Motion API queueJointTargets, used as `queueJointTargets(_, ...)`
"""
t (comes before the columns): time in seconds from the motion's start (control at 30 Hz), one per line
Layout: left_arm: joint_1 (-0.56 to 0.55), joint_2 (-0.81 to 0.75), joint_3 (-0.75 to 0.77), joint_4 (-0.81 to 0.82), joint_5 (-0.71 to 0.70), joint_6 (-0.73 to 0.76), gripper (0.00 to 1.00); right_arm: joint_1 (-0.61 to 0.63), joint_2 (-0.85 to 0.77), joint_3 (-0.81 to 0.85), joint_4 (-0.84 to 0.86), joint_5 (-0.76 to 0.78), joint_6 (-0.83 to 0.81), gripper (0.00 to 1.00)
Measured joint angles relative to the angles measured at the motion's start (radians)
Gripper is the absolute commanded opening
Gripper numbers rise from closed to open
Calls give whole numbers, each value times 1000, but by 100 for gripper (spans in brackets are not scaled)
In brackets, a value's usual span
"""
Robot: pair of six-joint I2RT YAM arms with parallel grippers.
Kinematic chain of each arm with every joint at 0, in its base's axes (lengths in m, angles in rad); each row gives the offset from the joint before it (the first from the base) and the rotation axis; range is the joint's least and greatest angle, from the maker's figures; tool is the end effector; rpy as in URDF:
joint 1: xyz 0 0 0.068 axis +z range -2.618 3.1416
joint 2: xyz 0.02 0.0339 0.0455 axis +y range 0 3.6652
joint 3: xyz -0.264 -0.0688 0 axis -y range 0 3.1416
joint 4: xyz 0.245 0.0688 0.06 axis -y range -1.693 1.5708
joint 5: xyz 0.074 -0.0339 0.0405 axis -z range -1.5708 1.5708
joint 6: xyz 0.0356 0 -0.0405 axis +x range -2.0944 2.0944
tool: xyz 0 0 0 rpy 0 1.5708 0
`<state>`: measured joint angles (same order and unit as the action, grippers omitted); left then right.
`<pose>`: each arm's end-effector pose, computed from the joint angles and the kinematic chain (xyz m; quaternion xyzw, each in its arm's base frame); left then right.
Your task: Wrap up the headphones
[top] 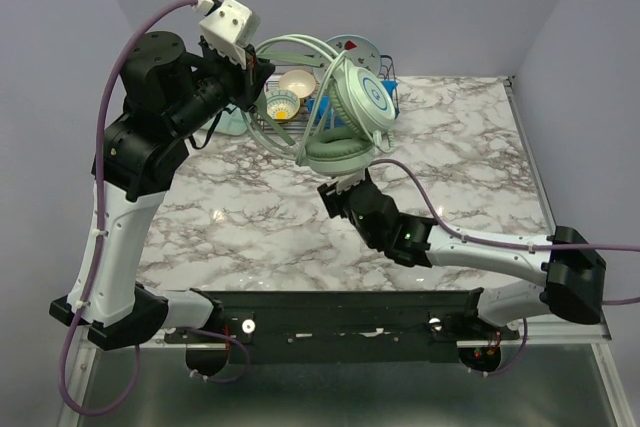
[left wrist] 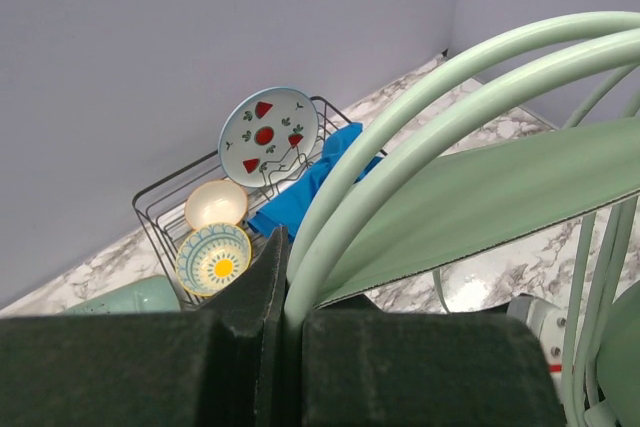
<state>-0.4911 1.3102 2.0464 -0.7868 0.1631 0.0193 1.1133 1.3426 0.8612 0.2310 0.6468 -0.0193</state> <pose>0.1756 -0.1005 0.5720 0.2367 0.6848 -0.2179 0.6539 0.1537 0.2636 0.2850 -0.2373 0.7366 0.0881 0.6272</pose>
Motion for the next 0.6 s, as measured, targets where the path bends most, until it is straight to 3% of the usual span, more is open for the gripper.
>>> queueJointTargets(0.23,0,0,0,0,-15,1,0,59,26,32,-66,127,10,49)
queueJointTargets(0.27,0,0,0,0,-15,1,0,59,26,39,-77,134,16,42)
queueJointTargets(0.3,0,0,0,0,-15,2,0,59,25,46,-86,145,24,26)
queueJointTargets(0.4,0,0,0,0,-15,2,0,58,24,55,-108,166,42,1)
queueJointTargets(0.6,0,0,0,0,-19,1,0,58,25,56,-128,171,50,1)
